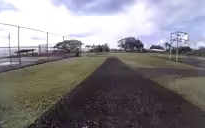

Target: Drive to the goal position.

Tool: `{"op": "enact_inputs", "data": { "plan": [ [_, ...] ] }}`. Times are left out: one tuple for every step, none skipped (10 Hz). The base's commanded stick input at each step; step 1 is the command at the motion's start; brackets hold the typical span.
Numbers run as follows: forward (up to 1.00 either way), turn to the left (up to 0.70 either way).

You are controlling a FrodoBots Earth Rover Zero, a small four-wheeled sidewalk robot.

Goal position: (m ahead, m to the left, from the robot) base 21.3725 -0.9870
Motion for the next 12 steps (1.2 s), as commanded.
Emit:
{"op": "enact_inputs", "data": {
  "plan": [
    [0.50, 0.00],
    [0.50, 0.00],
    [0.50, 0.00],
    [0.50, 0.00],
    [0.50, 0.00],
    [0.50, 0.00],
    [0.50, 0.00],
    [0.50, 0.00],
    [0.50, 0.00],
    [0.50, 0.00],
    [0.50, 0.00],
    [0.50, 0.00]
  ]
}}
